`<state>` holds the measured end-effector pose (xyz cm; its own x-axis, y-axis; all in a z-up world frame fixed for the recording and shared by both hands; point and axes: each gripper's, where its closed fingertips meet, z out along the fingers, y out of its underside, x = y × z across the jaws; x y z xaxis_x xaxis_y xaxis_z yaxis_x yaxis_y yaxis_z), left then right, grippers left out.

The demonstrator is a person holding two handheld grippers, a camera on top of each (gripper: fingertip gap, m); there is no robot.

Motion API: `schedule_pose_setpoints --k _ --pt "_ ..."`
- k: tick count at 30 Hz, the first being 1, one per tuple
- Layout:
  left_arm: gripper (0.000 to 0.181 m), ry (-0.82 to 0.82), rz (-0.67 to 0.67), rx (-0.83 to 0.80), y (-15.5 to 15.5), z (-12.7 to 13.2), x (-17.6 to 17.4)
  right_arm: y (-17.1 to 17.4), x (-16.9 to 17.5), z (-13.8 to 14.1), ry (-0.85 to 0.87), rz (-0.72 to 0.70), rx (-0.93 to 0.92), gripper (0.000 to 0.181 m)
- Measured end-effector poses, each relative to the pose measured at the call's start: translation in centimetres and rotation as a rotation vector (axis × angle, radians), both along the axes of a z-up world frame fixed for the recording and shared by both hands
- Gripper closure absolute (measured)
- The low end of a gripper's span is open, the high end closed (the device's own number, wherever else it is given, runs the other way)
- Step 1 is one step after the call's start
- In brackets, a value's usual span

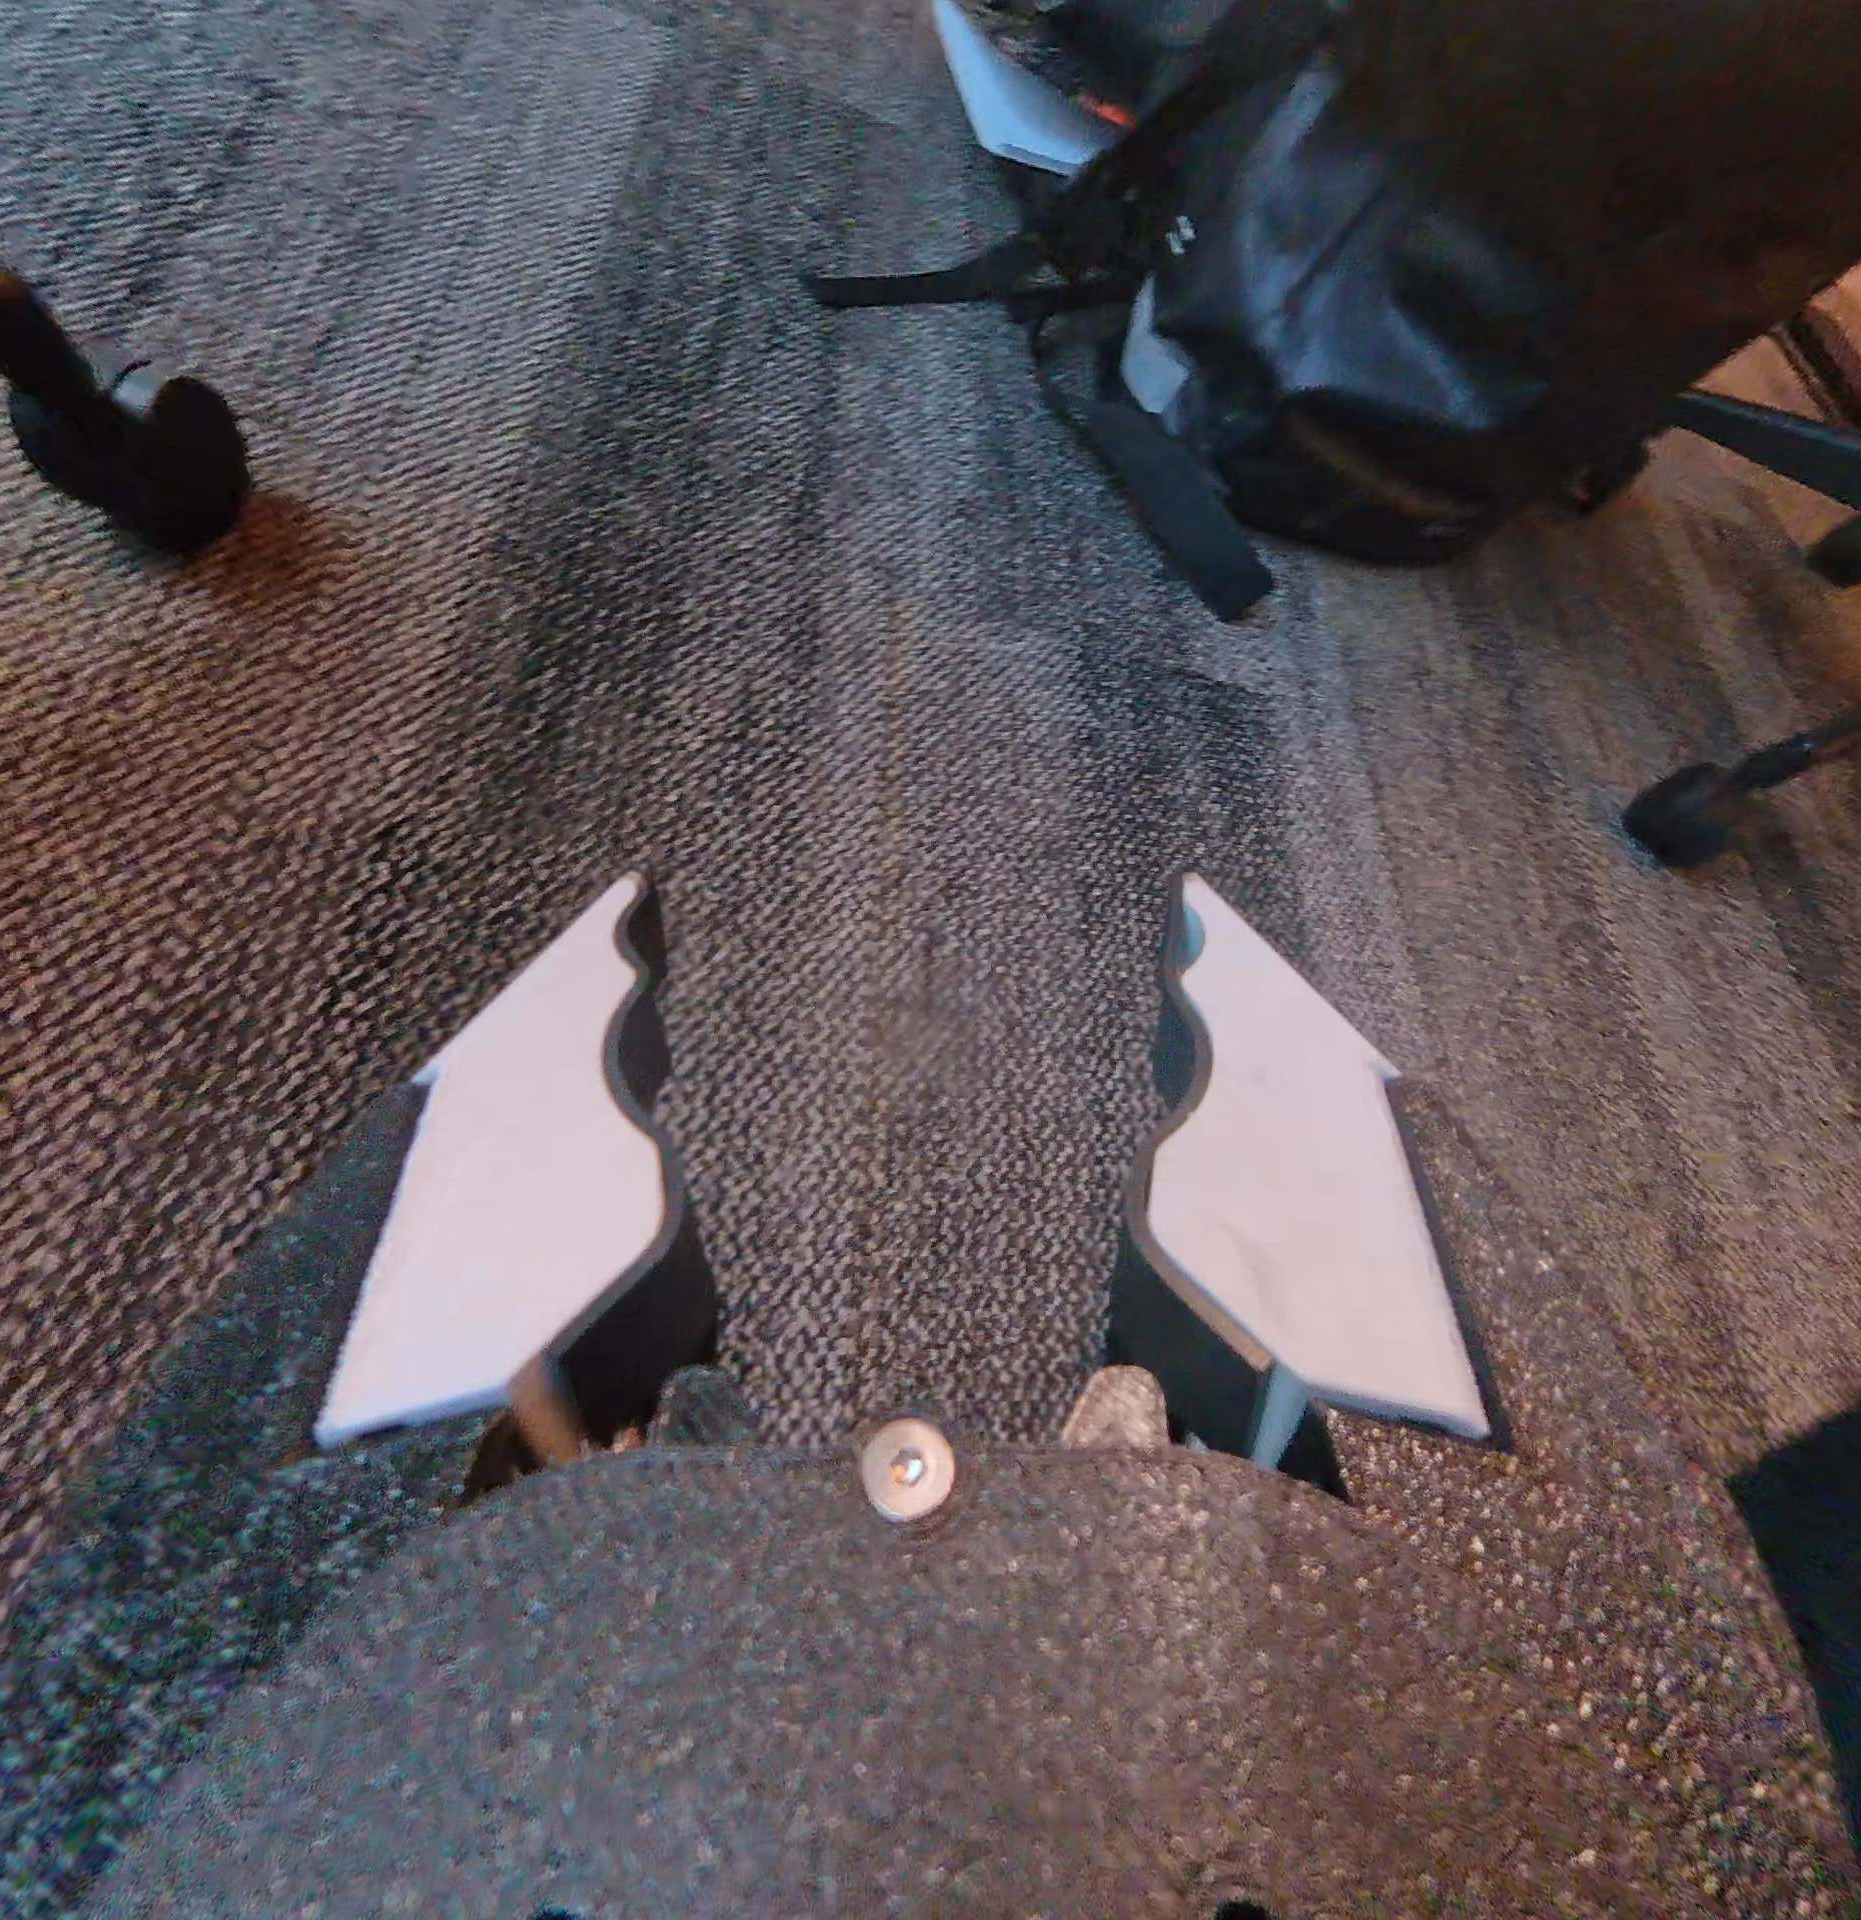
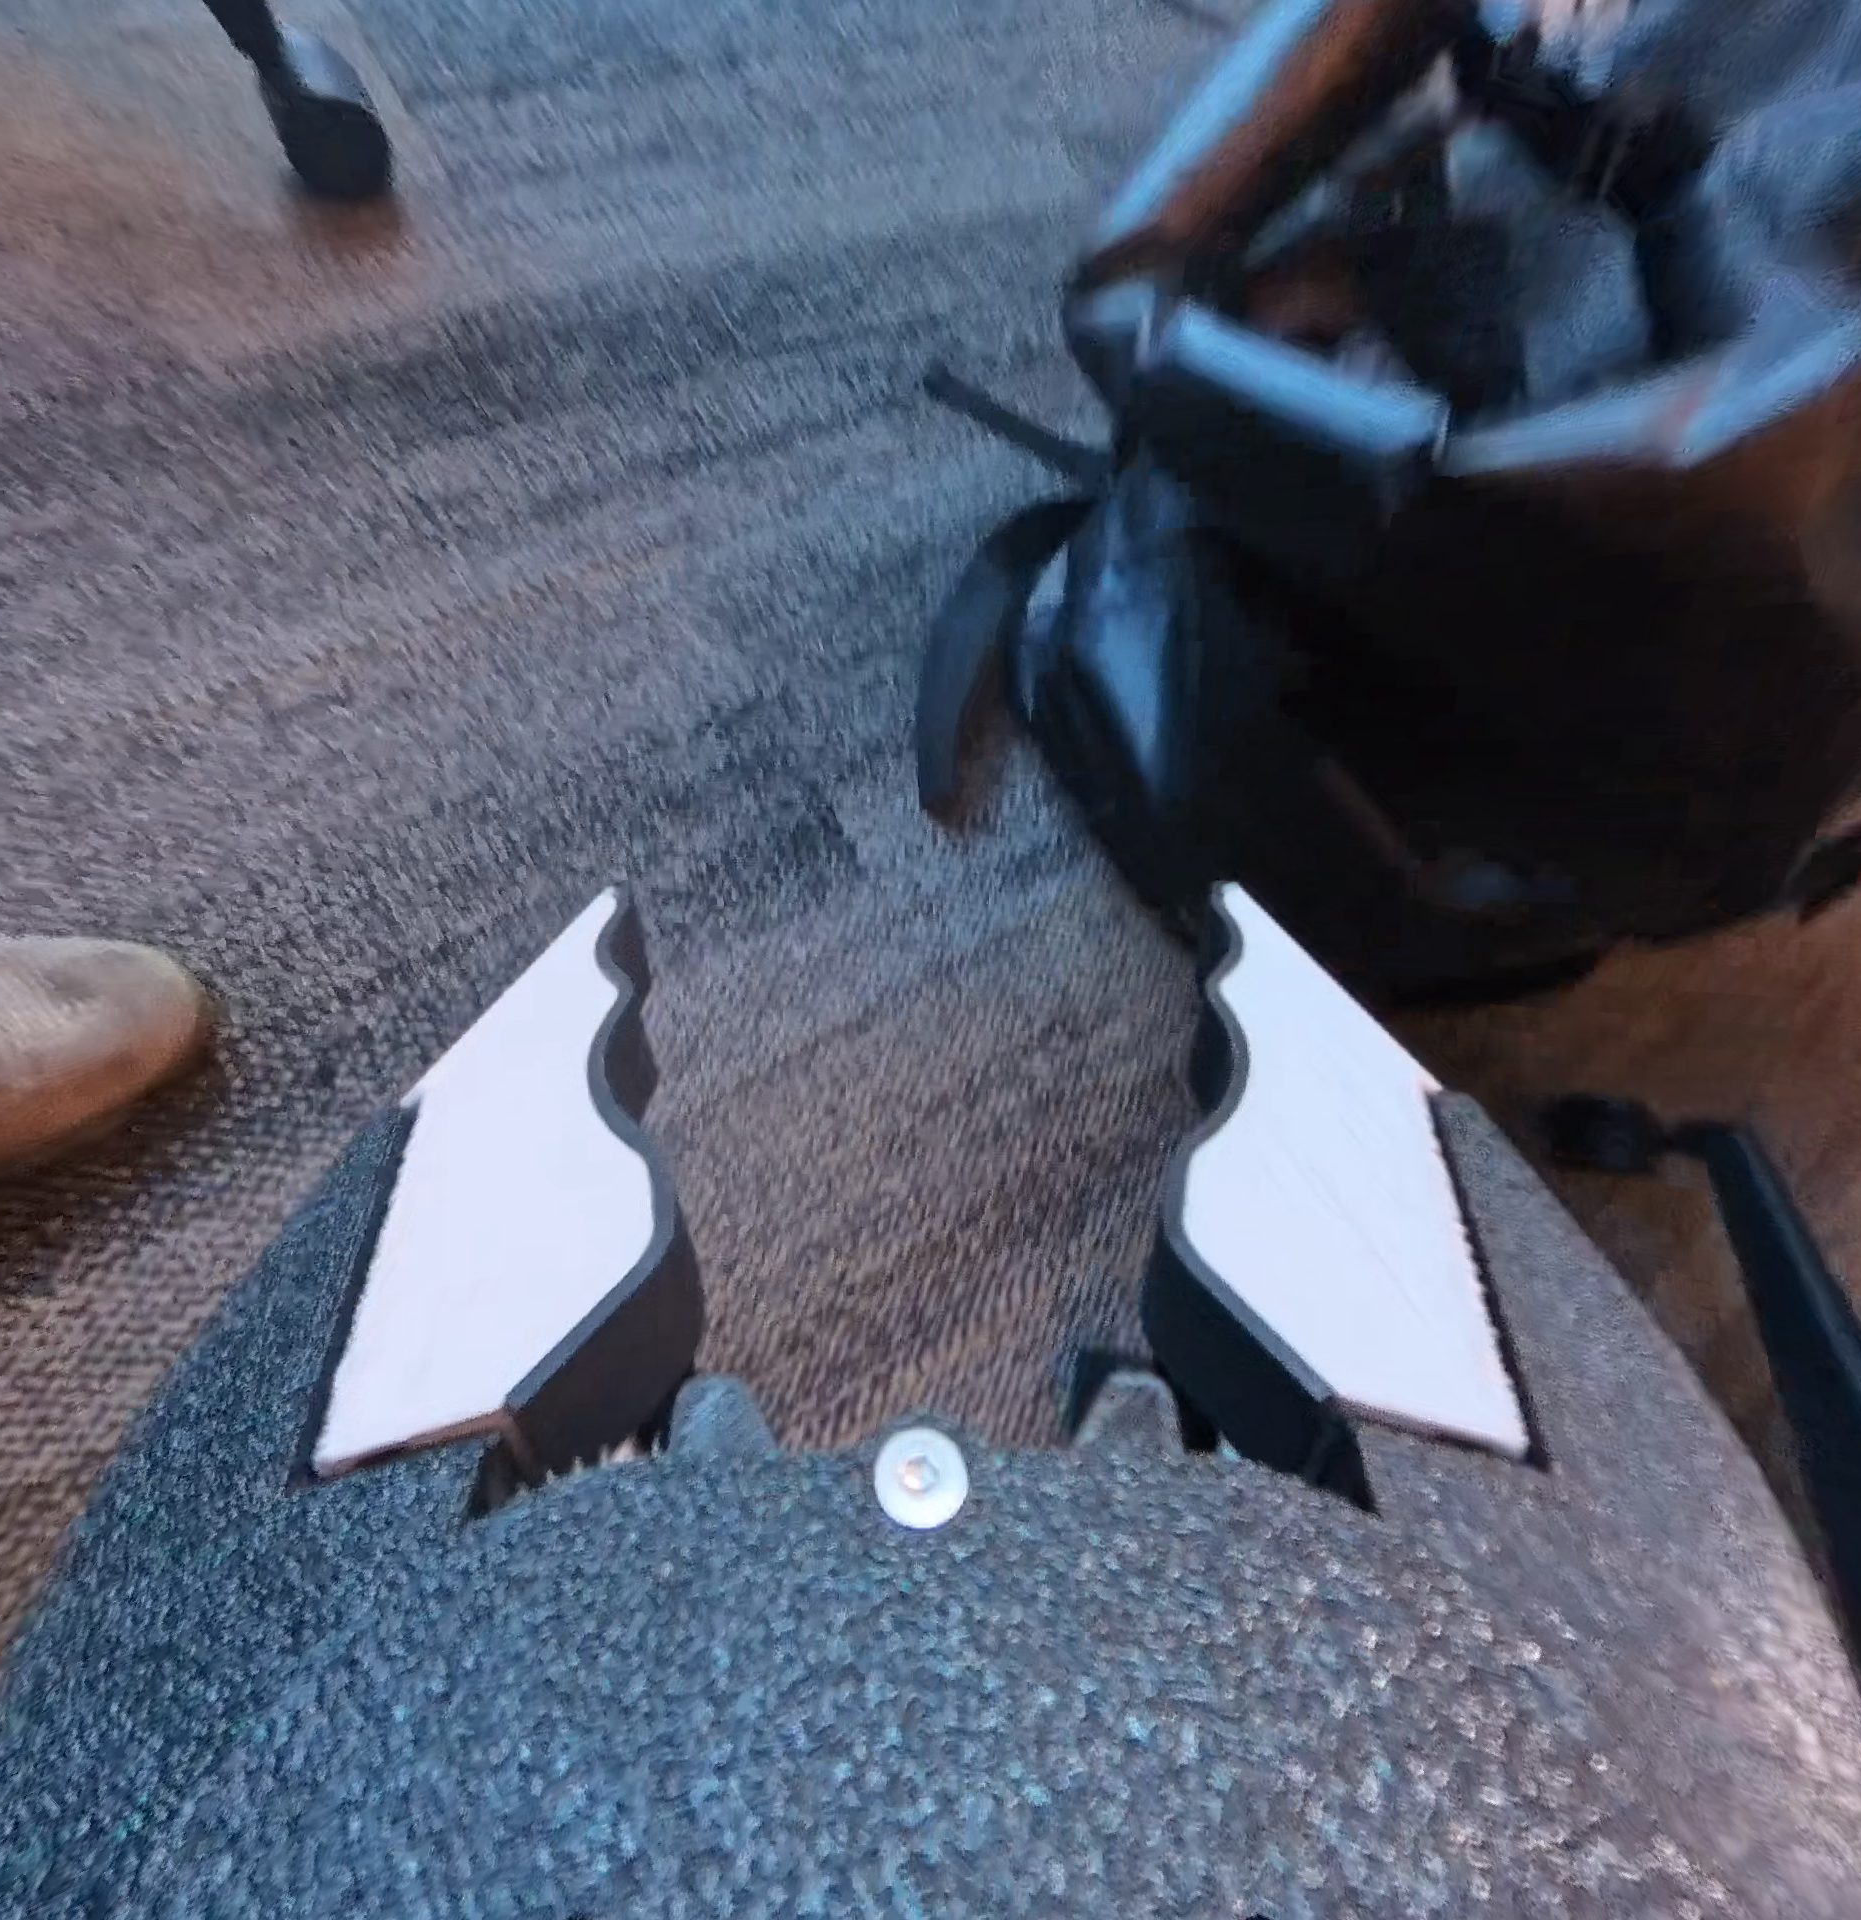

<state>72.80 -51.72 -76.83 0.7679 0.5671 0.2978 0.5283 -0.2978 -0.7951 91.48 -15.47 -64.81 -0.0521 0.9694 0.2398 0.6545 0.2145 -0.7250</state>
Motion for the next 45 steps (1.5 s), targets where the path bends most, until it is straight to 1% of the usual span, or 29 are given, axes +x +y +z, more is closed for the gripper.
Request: schedule_pose_setpoints --k 2,3,5,7,9,11,13,14,15,16,20,23,25,27,29,31,33,36,39,42,45 --pt "0.086 0.013 0.003 0.01 -0.1 -0.1 -0.9 -0.3 -3.2 3.3 0.039 0.064 0.014 0.077" --pt "0.086 0.044 -0.011 0.014 0.4 0.3 -1.6 -0.3 -4.8 5.1 0.057 0.101 0.035 0.077" --pt "0.084 0.107 -0.008 0.038 1.2 1.9 -3.7 0.0 -7.9 8.3 0.099 0.166 0.074 0.078" --pt "0.083 0.141 0.038 0.077 0.9 4.1 -5.6 -0.1 -10.8 10.3 0.147 0.2 0.084 0.078" --pt "0.082 0.165 0.1 0.102 -0.8 5.7 -6.5 -1.0 -13.0 10.8 0.187 0.217 0.069 0.079" --pt "0.082 0.174 0.151 0.106 -3.0 6.0 -6.4 -2.5 -14.7 10.1 0.214 0.226 0.03 0.079" --pt "0.083 0.181 0.187 0.074 -5.1 5.2 -6.3 -4.4 -15.8 8.7 0.221 0.24 -0.022 0.079" --pt "0.087 0.165 0.201 0.057 -6.0 4.6 -6.1 -5.3 -16.2 7.8 0.215 0.253 -0.03 0.079" --pt "0.091 0.14 0.209 0.044 -6.7 3.9 -6.0 -6.1 -16.5 6.9 0.205 0.268 -0.032 0.079" --pt "0.092 0.13 0.221 0.035 -7.2 3.5 -6.1 -6.9 -16.7 6.1 0.196 0.28 -0.043 0.079" --pt "0.093 0.177 0.257 0.008 -7.8 3.3 -7.1 -8.4 -17.3 3.9 0.157 0.281 -0.114 0.079" --pt "0.093 0.19 0.288 0.023 -7.5 4.2 -7.9 -9.4 -17.4 2.3 0.129 0.278 -0.141 0.08" --pt "0.097 0.203 0.293 0.033 -7.0 4.9 -8.2 -10.0 -17.3 1.3 0.121 0.263 -0.163 0.08" --pt "0.101 0.205 0.292 0.048 -6.1 5.5 -8.7 -10.4 -17.1 0.6 0.124 0.231 -0.188 0.082" --pt "0.105 0.218 0.264 0.06 -4.6 6.2 -9.3 -10.2 -16.7 0.6 0.138 0.191 -0.197 0.084" --pt "0.108 0.237 0.216 0.062 -2.4 6.8 -10.2 -9.2 -16.0 1.2 0.157 0.134 -0.198 0.085" --pt "0.108 0.239 0.162 0.08 0.3 7.3 -10.9 -7.5 -14.7 1.6 0.166 0.067 -0.185 0.083" --pt "0.105 0.214 0.077 0.099 4.7 7.4 -11.8 -4.9 -11.9 1.8 0.178 -0.032 -0.158 0.081" --pt "0.101 0.213 -0.001 0.107 8.8 7.6 -12.4 -3.6 -9.0 1.0 0.162 -0.108 -0.161 0.081" --pt "0.098 0.227 -0.046 0.124 12.1 7.6 -12.8 -3.1 -7.0 0.6 0.142 -0.129 -0.145 0.083" --pt "0.094 0.226 -0.078 0.131 14.5 7.3 -12.6 -2.1 -5.6 0.6 0.135 -0.159 -0.13 0.083"
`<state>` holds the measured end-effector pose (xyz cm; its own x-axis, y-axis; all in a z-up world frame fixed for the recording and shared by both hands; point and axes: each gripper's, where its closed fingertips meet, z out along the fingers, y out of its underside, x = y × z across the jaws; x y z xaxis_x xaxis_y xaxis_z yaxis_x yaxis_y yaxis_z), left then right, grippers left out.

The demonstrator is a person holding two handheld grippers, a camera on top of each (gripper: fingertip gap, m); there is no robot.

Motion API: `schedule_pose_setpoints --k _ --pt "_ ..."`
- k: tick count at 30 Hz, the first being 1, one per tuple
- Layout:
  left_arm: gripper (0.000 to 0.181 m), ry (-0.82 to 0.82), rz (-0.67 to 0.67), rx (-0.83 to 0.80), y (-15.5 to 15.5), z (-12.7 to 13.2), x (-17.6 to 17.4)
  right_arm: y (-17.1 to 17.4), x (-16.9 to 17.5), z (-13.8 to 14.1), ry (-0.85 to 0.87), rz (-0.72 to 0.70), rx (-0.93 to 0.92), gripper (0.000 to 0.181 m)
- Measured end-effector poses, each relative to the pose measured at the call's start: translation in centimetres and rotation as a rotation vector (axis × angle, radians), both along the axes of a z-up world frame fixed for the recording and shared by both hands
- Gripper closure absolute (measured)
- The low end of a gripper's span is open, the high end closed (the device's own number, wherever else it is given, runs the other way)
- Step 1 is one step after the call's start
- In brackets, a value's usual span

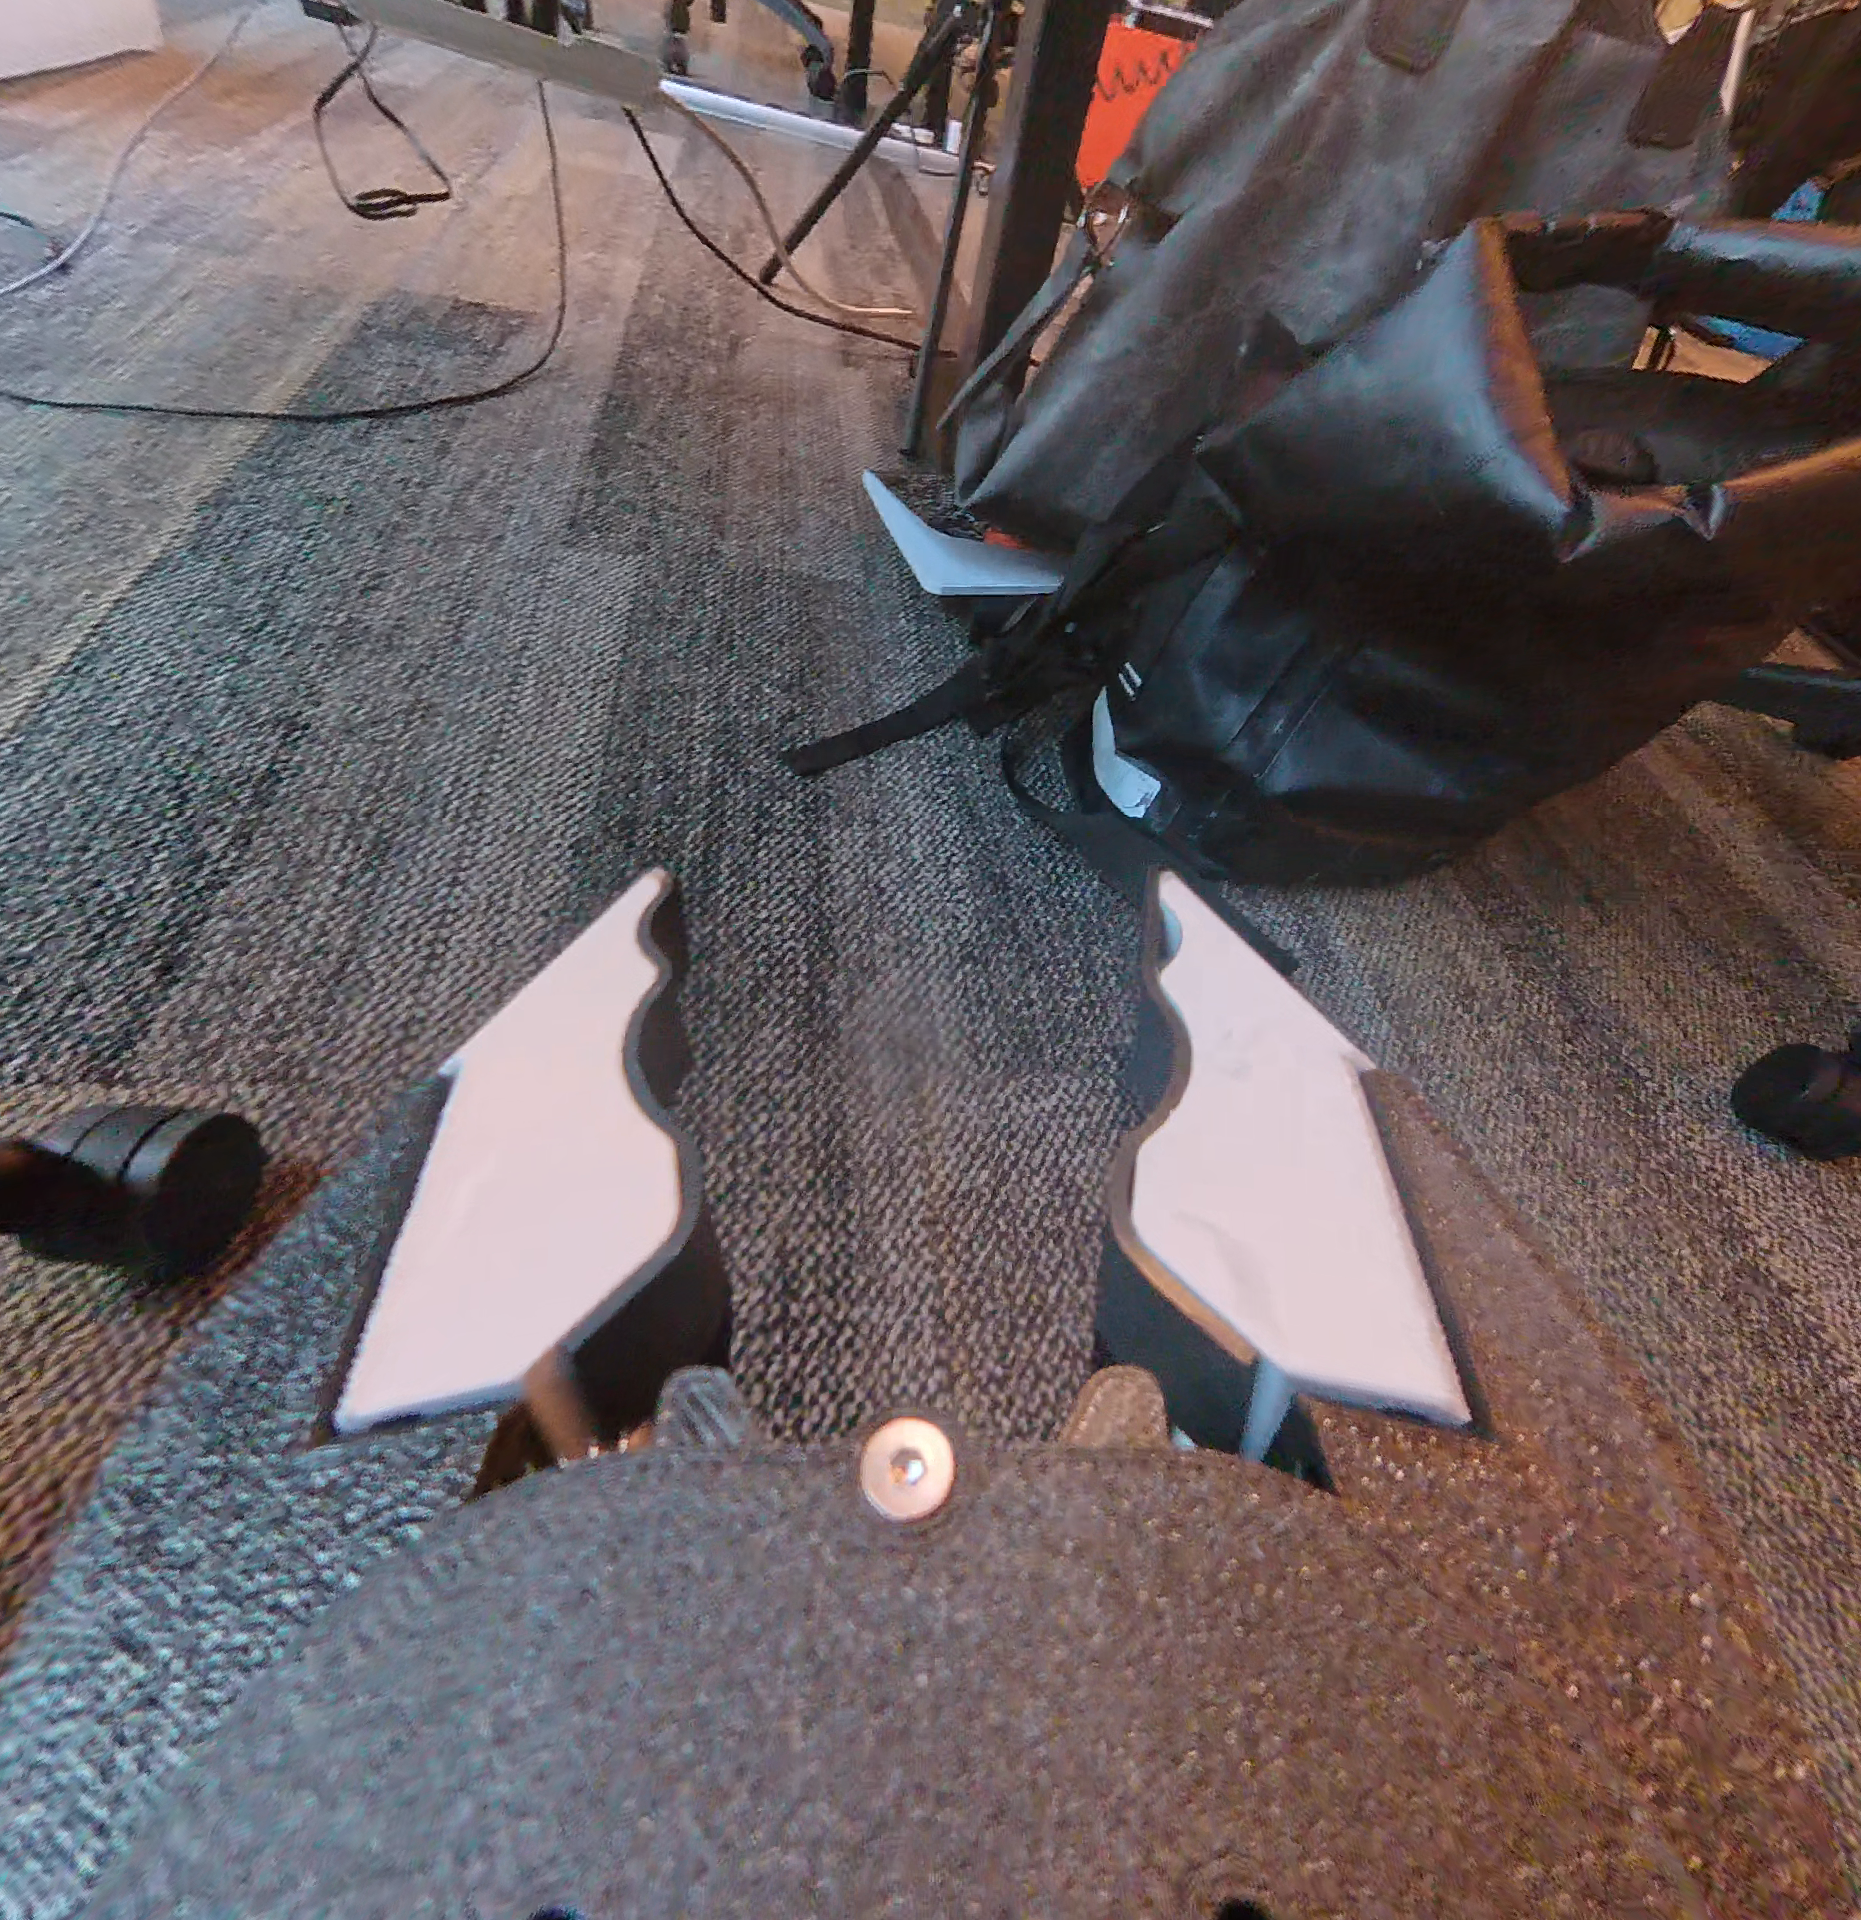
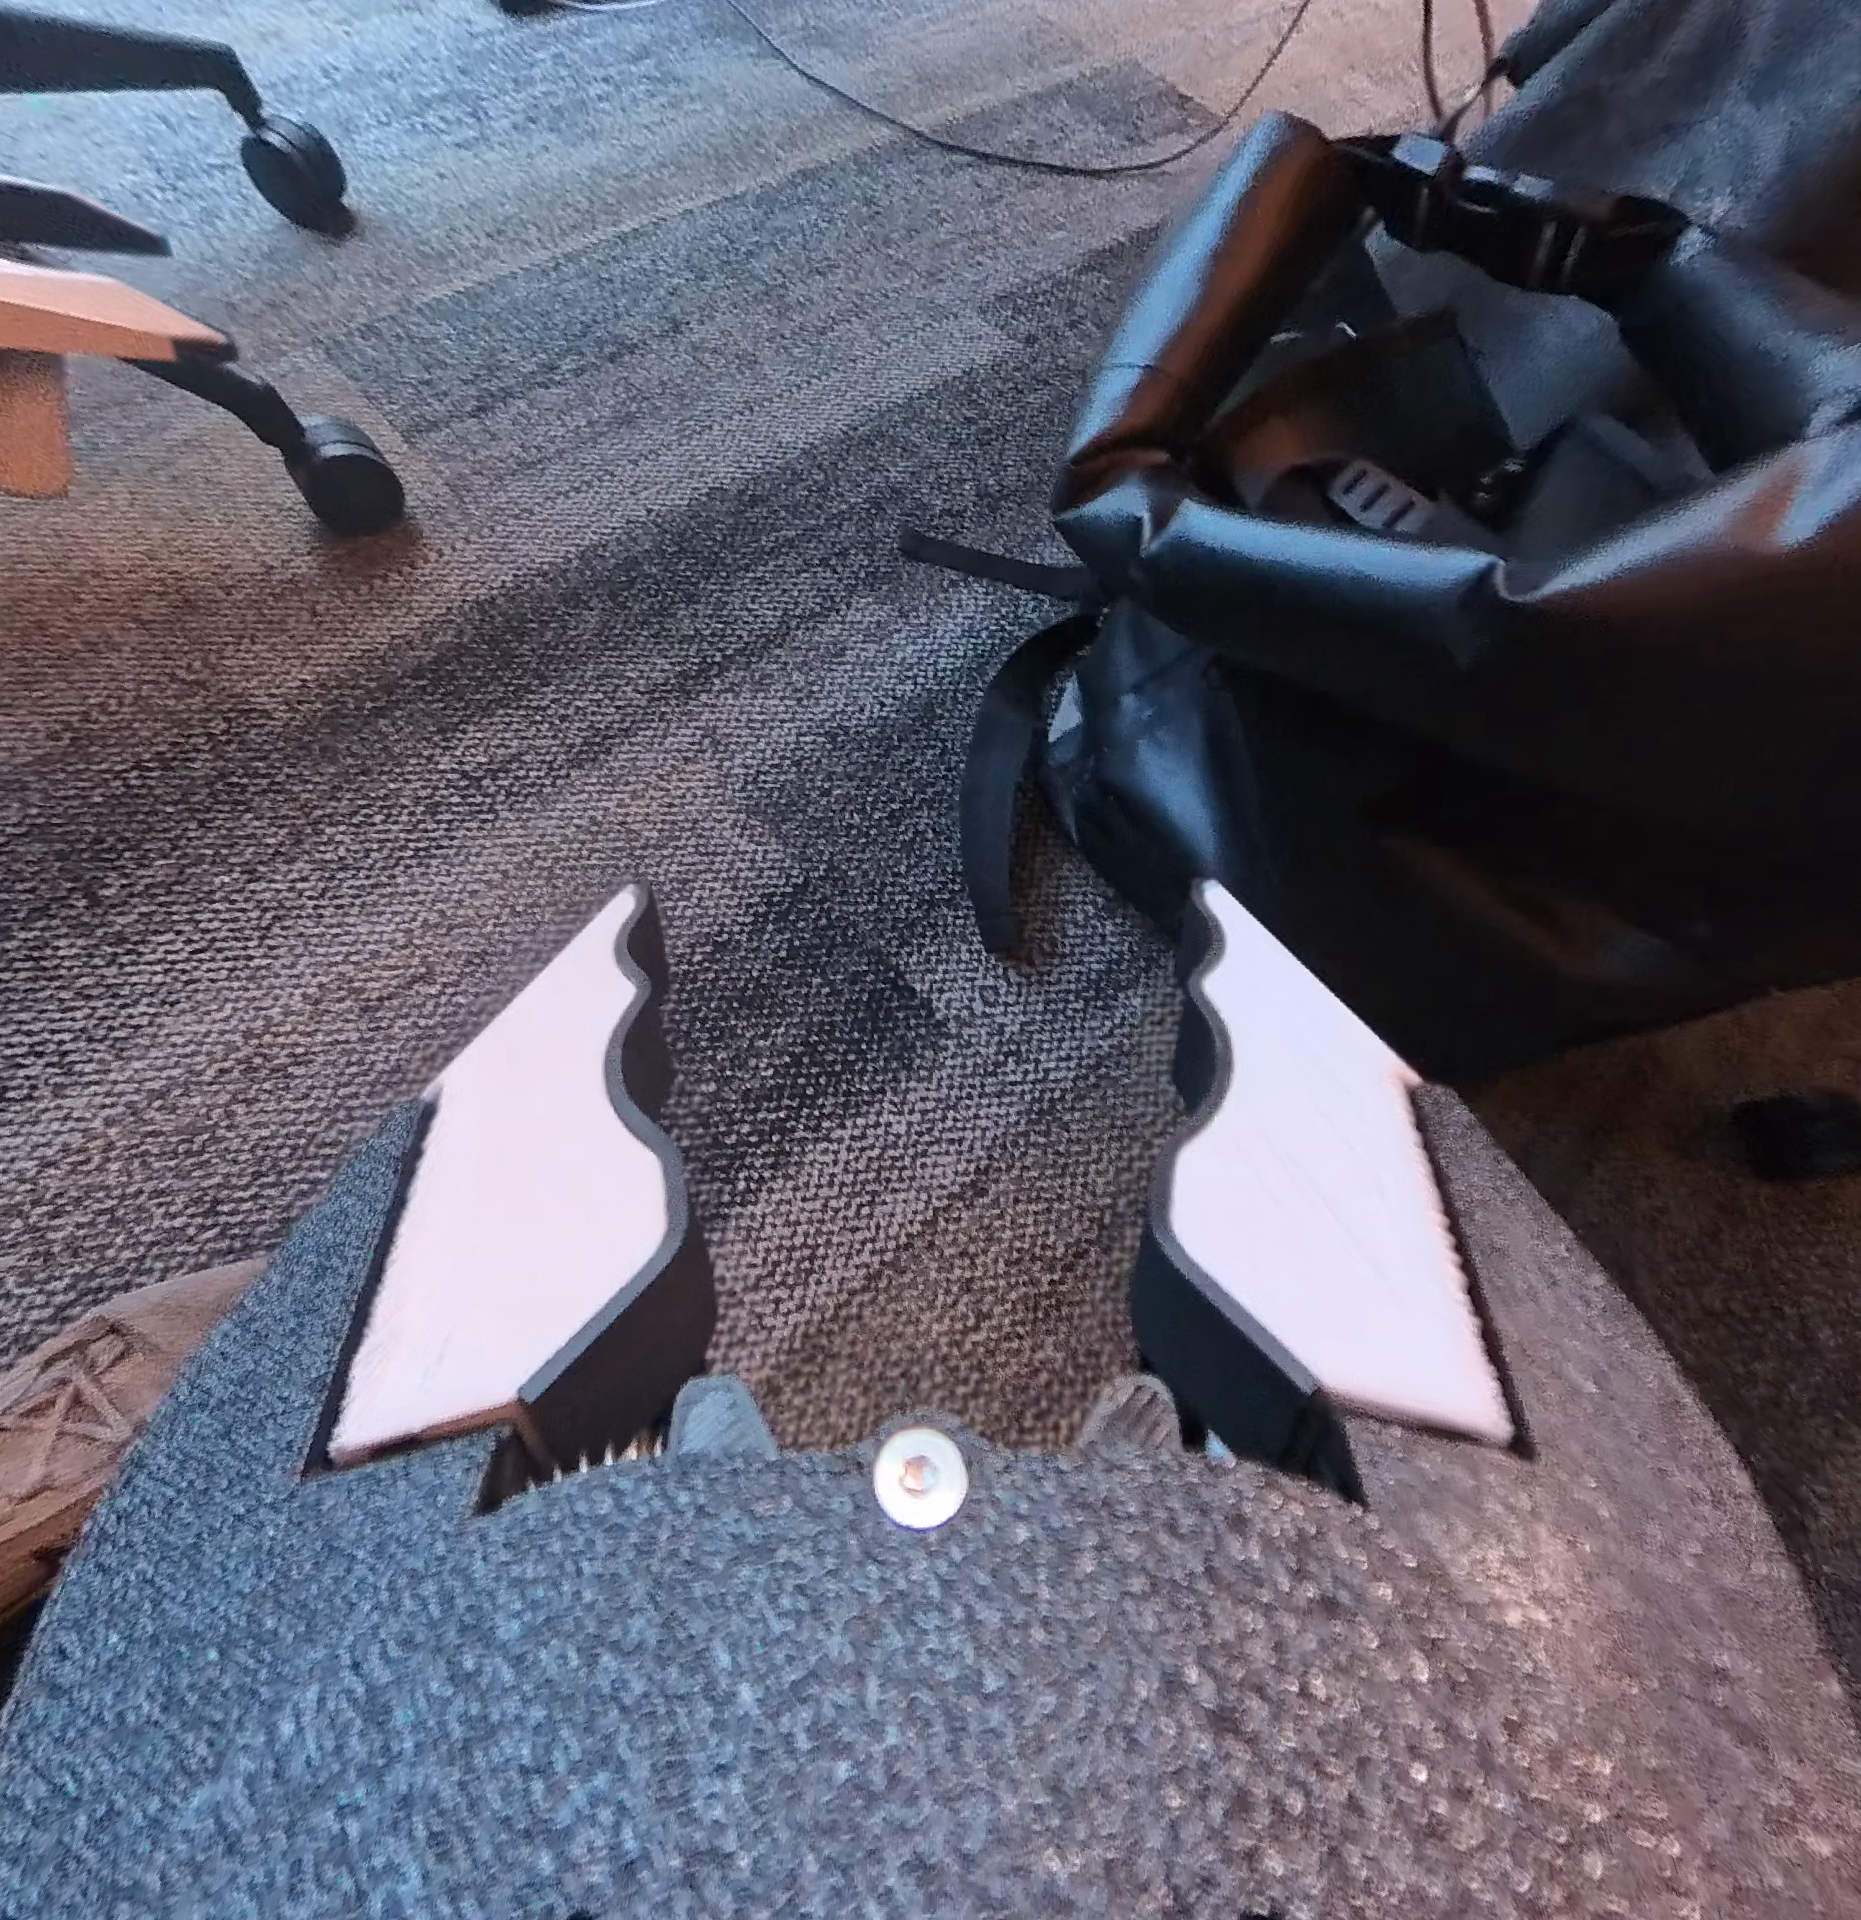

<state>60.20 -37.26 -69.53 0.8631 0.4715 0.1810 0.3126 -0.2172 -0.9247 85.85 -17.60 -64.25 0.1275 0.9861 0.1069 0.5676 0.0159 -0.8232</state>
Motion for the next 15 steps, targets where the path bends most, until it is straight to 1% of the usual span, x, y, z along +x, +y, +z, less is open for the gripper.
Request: schedule_pose_setpoints --k 4,8,11,15 --pt "0.092 -0.028 -0.03 -0.009 1.7 -1.2 1.0 0.8 0.9 -0.1 -0.004 -0.022 0.005 0.082" --pt "0.089 -0.021 -0.021 -0.011 1.3 -1.3 1.0 -0.5 0.1 0.3 -0.006 0.035 -0.017 0.085" --pt "0.087 -0.025 0.049 -0.03 -1.1 -1.7 0.0 -2.6 -2.5 0.4 0.017 0.109 -0.05 0.086" --pt "0.087 -0.07 0.228 -0.104 -6.8 -3.2 -1.3 -6.7 -8.1 0.1 0.07 0.249 -0.092 0.085"
